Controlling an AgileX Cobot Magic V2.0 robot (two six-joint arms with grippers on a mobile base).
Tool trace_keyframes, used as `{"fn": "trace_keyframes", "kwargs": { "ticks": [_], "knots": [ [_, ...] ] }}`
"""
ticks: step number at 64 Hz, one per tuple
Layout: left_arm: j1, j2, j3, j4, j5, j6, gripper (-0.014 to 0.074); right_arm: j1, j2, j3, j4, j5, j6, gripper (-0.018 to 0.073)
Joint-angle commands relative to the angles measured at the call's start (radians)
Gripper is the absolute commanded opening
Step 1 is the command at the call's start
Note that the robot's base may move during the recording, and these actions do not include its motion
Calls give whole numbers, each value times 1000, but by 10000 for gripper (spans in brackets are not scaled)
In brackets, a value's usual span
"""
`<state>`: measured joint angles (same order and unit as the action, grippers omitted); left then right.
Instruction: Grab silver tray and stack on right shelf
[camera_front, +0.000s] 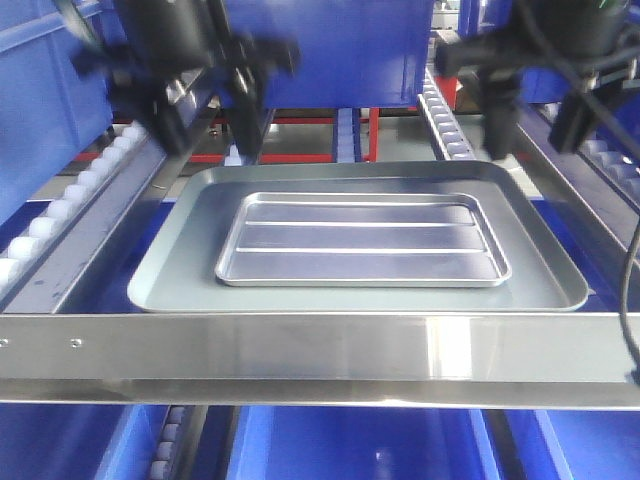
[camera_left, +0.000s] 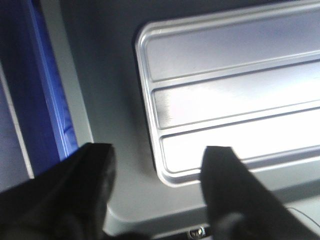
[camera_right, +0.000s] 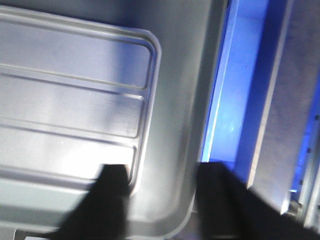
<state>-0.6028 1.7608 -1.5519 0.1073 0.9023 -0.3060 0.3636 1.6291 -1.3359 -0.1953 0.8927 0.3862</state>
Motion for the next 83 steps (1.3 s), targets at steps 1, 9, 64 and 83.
{"fn": "trace_keyframes", "kwargs": {
  "ticks": [1,9,64,83],
  "knots": [
    [-10,-146,30,9,-53,22,111,-8,-101,-13,-27,-11,-28,118],
    [-8,-263,195,16,-119,22,-76,-4,-179,61,-27,-21,-70,66],
    [-8,-1164,1078,16,-674,22,-92,-4,-1062,783,-27,-398,-101,66],
    [-8,-1548,1078,16,-625,22,-92,-4,-1421,783,-27,-385,-125,66]
  ]
}}
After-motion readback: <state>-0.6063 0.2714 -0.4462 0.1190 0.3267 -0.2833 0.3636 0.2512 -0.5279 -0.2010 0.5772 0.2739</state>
